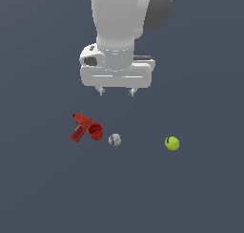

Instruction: Pick up a designated object from a clutter of objects.

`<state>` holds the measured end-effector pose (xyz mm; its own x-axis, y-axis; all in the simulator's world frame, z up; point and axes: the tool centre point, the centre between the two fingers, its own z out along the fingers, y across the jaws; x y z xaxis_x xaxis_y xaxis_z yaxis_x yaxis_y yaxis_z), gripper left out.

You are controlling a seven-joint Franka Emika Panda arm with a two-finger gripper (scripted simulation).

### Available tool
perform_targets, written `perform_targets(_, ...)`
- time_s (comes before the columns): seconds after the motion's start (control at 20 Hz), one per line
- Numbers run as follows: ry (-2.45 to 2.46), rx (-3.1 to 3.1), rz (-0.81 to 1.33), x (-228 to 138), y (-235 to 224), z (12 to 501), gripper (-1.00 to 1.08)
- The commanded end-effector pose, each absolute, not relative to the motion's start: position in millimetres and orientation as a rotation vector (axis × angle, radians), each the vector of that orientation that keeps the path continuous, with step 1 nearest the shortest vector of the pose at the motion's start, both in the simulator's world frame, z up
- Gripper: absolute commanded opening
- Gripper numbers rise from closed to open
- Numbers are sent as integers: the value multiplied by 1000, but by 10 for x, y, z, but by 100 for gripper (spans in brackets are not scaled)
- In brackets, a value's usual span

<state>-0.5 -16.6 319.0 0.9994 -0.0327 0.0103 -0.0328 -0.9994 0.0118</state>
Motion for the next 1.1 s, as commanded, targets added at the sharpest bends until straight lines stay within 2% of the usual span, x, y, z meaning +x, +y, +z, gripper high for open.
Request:
perform_targets(0.0, -51, 3129, 16, -5, -166, 3190, 100)
perform_targets(1.05, 1, 3148, -25, 7, -269, 2948, 100)
